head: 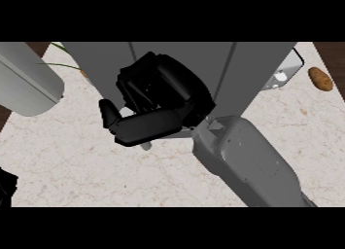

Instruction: Pick up the wine, place it into the cabinet and close the cabinet

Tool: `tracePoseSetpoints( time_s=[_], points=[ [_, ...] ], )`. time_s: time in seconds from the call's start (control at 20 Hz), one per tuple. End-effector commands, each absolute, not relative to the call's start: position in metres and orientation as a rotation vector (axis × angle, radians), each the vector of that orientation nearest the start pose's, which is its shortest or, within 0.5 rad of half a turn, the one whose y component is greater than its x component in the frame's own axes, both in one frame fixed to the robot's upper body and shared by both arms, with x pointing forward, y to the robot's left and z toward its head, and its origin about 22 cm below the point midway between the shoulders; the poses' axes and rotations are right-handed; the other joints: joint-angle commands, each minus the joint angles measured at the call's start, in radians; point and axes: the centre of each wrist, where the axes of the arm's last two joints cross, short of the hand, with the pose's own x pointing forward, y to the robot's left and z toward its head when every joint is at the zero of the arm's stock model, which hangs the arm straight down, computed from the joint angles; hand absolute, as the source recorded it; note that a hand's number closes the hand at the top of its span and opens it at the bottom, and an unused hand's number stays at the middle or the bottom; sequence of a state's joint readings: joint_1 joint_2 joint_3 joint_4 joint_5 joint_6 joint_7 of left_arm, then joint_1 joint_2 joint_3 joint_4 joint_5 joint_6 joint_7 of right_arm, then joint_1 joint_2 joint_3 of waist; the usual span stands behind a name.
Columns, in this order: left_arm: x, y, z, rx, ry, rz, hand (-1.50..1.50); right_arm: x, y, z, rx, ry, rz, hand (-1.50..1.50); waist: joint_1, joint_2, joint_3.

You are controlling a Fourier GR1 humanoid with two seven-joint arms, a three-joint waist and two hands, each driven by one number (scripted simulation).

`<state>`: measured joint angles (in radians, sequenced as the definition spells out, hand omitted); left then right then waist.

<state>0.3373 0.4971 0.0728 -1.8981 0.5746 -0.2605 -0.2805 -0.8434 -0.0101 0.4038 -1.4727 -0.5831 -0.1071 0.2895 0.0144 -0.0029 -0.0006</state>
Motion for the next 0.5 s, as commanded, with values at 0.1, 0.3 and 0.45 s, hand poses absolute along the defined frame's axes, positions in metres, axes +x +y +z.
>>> tracePoseSetpoints(
  time_s=[0.1, 0.3, 0.45],
  points=[
    [0.167, 0.326, 0.06, -0.24, -1.854, -0.115, 1.5, 0.351, -0.046, 0.168, 0.757, -1.575, 0.416, 1.5, -0.003, 0.005, 0.001],
    [0.164, 0.352, 0.072, -0.229, -1.873, -0.117, 1.5, 0.376, -0.064, 0.159, 0.709, -1.617, 0.369, 1.5, 0.008, 0.008, 0.001],
    [0.169, 0.339, 0.057, -0.241, -1.861, -0.099, 1.5, 0.385, -0.077, 0.172, 0.689, -1.634, 0.388, 1.5, 0.004, 0.009, 0.0]
  ],
)
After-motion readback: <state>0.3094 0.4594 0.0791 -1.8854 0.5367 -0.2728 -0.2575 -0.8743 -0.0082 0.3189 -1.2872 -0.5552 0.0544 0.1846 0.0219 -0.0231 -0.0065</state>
